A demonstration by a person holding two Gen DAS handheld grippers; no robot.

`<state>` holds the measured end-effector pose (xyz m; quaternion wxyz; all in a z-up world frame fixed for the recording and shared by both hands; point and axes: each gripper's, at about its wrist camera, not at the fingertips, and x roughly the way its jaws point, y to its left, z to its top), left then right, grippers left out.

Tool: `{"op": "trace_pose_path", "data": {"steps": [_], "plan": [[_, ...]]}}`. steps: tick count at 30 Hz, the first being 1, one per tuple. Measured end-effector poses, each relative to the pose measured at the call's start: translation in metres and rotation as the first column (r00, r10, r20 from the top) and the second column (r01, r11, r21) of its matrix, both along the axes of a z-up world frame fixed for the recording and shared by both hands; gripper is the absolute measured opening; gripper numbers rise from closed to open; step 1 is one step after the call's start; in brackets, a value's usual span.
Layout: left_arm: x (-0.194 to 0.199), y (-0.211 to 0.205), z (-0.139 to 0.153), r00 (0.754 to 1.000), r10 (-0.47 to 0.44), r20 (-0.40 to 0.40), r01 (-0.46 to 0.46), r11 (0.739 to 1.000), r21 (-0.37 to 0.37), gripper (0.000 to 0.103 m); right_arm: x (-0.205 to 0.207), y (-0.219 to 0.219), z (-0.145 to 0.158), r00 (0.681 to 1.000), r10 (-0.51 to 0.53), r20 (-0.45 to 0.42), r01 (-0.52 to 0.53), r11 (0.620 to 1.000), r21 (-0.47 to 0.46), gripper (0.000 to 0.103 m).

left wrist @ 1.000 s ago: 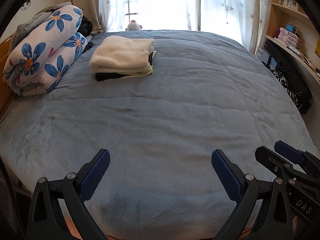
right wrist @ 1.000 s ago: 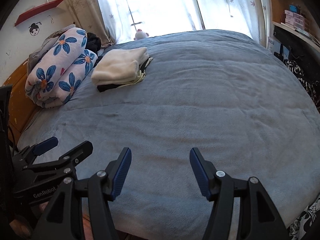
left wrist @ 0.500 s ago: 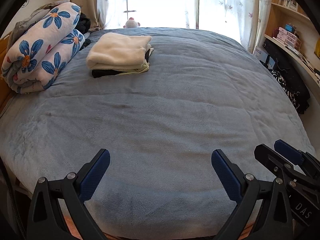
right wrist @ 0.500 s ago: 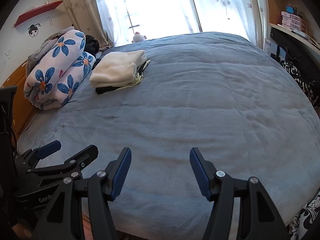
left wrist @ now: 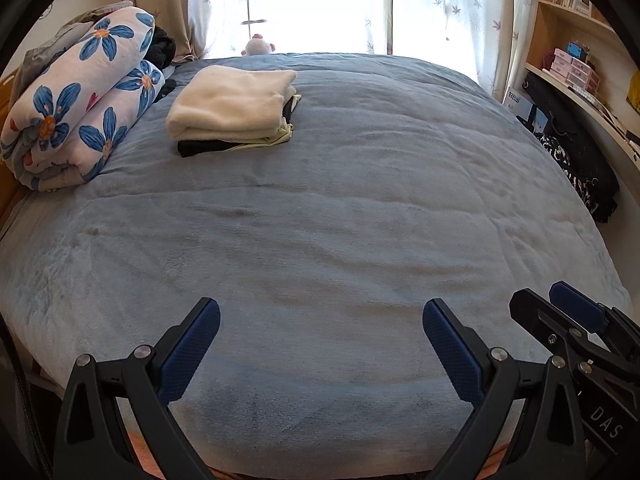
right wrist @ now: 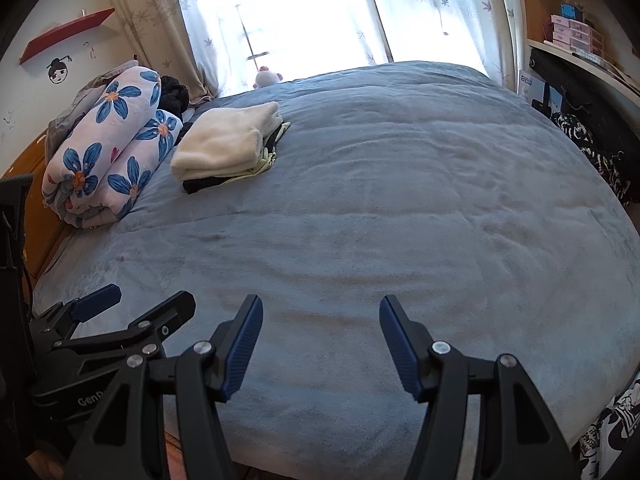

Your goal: Fold large clothes

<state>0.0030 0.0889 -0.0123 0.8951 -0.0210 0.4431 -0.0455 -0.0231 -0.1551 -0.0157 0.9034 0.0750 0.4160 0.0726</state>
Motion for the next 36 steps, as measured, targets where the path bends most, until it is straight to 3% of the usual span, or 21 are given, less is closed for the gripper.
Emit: {"op": "trace_pose_path", "data": {"steps": [36], "plan": [[0.003, -0.0043, -0.0022, 1.0, -0.005, -0.005, 0.005, 1.0, 0.011, 0.099, 0.0014, -0.0059, -0.0019, 1.0, -0.004, -0.002, 0.004, 1.0, 0.006, 0.061]]}}
